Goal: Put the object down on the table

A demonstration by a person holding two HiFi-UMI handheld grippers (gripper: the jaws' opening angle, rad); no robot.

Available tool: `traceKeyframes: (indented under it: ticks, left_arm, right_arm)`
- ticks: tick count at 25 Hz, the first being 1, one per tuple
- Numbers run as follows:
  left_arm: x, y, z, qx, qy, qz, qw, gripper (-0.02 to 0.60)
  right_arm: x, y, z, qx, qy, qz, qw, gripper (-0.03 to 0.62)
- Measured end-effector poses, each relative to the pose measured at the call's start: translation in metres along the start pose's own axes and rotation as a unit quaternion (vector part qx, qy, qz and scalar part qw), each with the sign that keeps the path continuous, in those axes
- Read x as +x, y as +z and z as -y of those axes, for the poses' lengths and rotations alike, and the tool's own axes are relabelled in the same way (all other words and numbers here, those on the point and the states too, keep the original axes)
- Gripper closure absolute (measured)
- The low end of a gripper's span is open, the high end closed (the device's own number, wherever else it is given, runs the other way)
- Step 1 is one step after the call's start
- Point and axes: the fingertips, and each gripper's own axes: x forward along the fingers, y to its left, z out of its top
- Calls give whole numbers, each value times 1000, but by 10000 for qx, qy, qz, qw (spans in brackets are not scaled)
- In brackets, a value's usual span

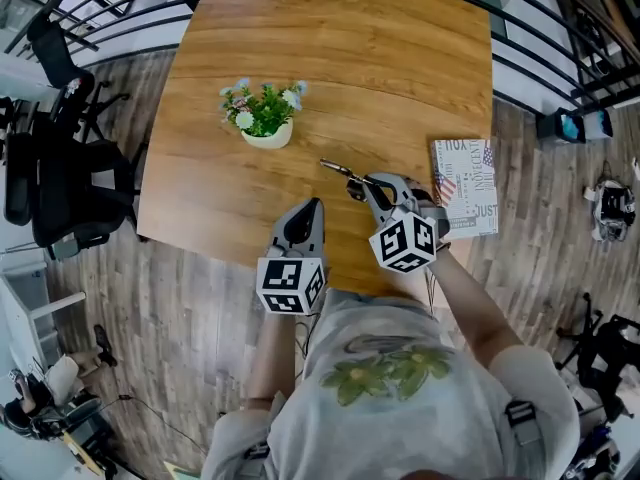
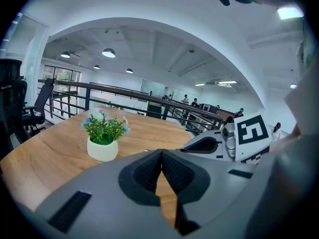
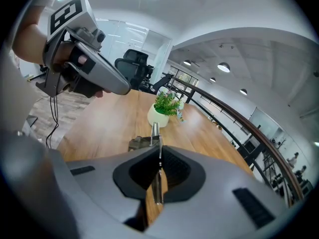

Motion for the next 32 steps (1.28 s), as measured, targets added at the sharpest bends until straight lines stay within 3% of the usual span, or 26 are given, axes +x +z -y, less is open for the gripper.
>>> traceKeyframes:
  ticks: [32]
  left_arm:
    - [14,-17,-12,-123,-16,-244,9996,566]
  right_arm:
    - [55,-51,-42,-471,565,-705,9948,579]
